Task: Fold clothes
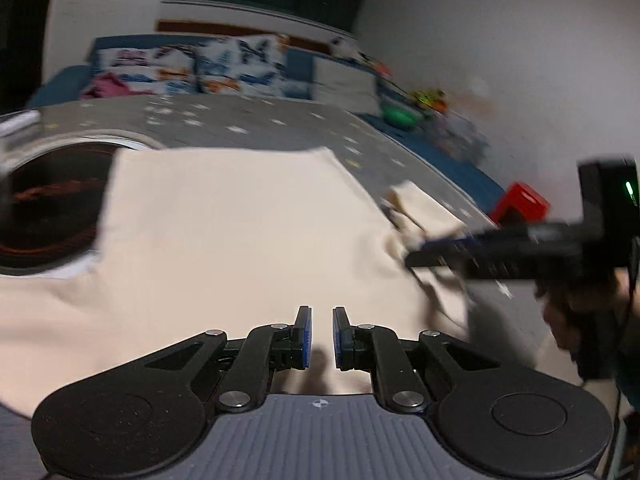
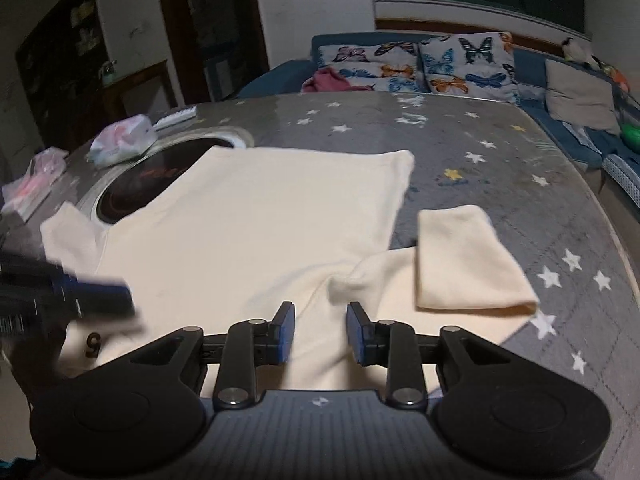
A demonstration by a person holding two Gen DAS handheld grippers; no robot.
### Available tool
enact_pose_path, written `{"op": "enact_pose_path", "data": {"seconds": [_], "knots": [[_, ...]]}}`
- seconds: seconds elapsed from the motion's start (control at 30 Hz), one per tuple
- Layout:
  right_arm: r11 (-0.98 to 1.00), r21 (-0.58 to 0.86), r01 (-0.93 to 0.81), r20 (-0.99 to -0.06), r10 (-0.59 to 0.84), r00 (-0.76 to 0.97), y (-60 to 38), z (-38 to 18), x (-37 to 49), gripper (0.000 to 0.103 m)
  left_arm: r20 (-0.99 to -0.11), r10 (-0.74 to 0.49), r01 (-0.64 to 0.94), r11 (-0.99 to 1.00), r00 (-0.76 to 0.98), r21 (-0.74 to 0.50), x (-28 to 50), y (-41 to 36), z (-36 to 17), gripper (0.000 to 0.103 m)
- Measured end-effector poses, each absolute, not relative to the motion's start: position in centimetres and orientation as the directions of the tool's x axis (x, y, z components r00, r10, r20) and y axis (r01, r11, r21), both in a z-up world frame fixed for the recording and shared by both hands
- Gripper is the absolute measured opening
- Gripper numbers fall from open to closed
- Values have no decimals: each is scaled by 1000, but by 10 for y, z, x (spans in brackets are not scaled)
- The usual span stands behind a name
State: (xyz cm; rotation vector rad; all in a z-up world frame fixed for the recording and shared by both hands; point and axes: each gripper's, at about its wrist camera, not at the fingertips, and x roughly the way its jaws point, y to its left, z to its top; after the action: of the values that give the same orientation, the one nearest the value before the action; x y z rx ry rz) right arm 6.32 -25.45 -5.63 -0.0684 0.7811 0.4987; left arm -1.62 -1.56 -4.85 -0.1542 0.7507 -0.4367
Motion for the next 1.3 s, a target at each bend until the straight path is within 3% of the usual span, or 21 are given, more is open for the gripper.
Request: {"op": "enact_pose_path", "data": {"seconds": [0.23,0.53,0.63,0.73,0.77,1.07,1.3], "knots": [[922,93,-376,-705,328,629,-279,-64,79,37,-641,-461,366,886,614,-285,-22,-27,-57,20],[939,-173,-297,-650,118,751,-267,-74,86,42,-647,-455,367,888,611,-278,-17,-32,-57,23],[923,-222,-313,-636,106,764,-265,-76,89,39,-647,-455,368,888,612,-276,-17,-33,-58,25],[918,-251,-308,-624,89,776,-266,-75,91,13,-646,-455,372,888,614,-271,-18,-34,-59,27],[920,-255,-298,-618,82,782,-268,-74,91,9,-646,-455,374,887,613,-270,-18,-34,-59,27],[950,-295,-105,-543,-77,836,-321,-49,90,4,-645,-459,390,883,611,-259,-19,-34,-59,30],[949,-312,42,-591,-229,773,-367,-66,91,5,-647,-462,403,880,607,-250,-20,-33,-59,31]]}}
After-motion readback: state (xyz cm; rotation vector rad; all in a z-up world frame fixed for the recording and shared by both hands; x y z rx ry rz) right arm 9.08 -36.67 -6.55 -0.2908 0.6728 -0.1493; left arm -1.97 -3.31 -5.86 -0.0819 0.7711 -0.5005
